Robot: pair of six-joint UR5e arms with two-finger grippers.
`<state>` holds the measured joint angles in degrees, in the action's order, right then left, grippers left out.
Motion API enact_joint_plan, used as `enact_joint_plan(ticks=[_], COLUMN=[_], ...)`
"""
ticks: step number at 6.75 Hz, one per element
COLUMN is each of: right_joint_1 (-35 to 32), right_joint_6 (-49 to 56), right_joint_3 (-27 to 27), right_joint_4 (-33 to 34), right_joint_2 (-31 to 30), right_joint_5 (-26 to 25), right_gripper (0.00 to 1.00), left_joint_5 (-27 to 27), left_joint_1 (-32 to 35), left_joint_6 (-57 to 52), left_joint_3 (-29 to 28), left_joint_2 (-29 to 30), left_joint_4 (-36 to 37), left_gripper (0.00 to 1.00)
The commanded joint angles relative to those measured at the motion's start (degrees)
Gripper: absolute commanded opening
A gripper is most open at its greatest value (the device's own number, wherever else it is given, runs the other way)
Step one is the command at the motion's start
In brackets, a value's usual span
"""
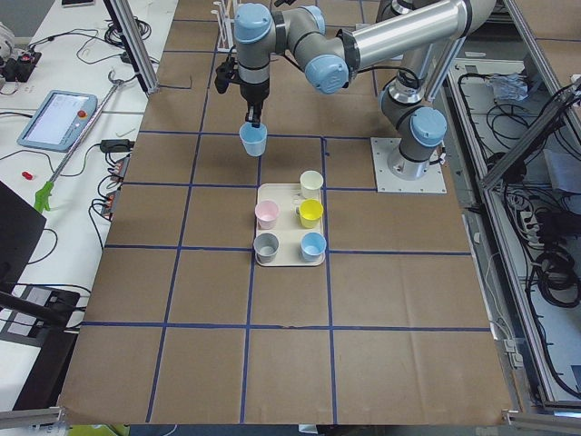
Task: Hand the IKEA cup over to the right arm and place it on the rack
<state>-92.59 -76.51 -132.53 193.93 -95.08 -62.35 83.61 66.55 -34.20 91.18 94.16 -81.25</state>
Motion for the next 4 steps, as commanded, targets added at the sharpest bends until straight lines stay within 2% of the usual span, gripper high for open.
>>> enact_joint_plan(ticks=[1,3,4], right_joint_1=[0.05,0.05,0.05], right_joint_6=[-0.65,-1.79,-1.88], right_joint_3=[-0.01,0.08,-0.01], right_joint_4=[0.13,0.14,0.14], right_joint_2=[-0.02,0.07,0.07], right_joint_5=[-0.31,-1.71,-3.29], right_gripper=[1.00,1.00,1.00], left_joint_5=[-14.36,-27.46,-30.14], left_joint_1=[0.60,0.78,0.78], left_joint_6=[-0.86,-1.39,-1.31], left_joint_3=[1.27,7.57,11.44], left_joint_2=[-1.17,-4.41,-7.04], left_joint_4=[5.72,16.33,19.34], left_gripper=[0.00,0.00,0.00])
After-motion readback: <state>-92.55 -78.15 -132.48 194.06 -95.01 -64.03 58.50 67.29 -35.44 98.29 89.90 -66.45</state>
